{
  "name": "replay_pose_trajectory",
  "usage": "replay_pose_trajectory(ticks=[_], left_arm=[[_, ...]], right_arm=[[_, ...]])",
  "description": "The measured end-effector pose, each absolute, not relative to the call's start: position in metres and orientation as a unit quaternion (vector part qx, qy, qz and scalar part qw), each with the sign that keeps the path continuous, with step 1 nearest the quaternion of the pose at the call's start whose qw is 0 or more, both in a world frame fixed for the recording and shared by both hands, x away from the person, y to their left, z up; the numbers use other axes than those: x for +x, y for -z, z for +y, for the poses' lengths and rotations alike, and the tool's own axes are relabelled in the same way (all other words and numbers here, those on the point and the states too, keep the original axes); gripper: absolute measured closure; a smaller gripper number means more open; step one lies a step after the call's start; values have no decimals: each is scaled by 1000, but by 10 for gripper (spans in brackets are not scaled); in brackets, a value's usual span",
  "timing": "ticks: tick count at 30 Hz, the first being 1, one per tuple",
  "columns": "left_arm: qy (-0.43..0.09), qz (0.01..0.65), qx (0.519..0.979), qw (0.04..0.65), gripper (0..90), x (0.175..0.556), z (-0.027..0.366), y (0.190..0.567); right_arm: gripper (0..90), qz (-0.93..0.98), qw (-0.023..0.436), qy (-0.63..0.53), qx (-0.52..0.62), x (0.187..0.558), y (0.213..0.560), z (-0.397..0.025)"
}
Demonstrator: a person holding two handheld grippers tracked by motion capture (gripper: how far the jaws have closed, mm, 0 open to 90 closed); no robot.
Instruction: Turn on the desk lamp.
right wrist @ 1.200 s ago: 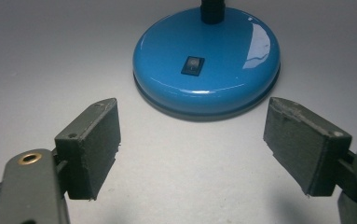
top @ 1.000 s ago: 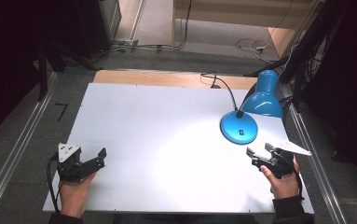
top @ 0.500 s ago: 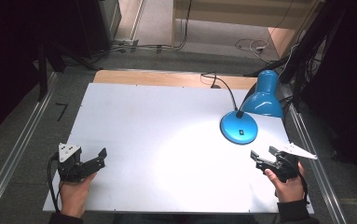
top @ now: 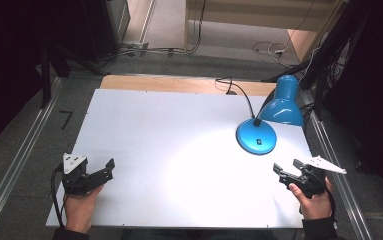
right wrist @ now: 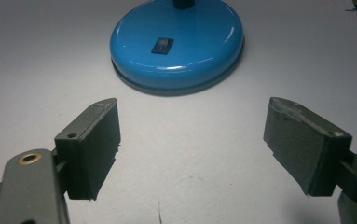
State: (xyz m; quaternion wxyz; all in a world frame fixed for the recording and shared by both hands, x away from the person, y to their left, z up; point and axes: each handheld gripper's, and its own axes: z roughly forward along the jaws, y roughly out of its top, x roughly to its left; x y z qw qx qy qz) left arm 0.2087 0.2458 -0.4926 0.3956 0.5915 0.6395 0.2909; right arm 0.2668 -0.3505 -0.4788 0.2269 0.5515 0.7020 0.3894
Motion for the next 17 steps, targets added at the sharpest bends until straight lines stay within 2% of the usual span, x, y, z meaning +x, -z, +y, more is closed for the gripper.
replay_pose_trajectory(ticks=[13,17], left_arm=[[-291,639,593,394,109,209,246,493],[-291,639,593,394,109,209,245,494]], right_arm=[[173,698,231,-380,562,260,482,-366],[145,700,231,-371,565,264,487,-371]])
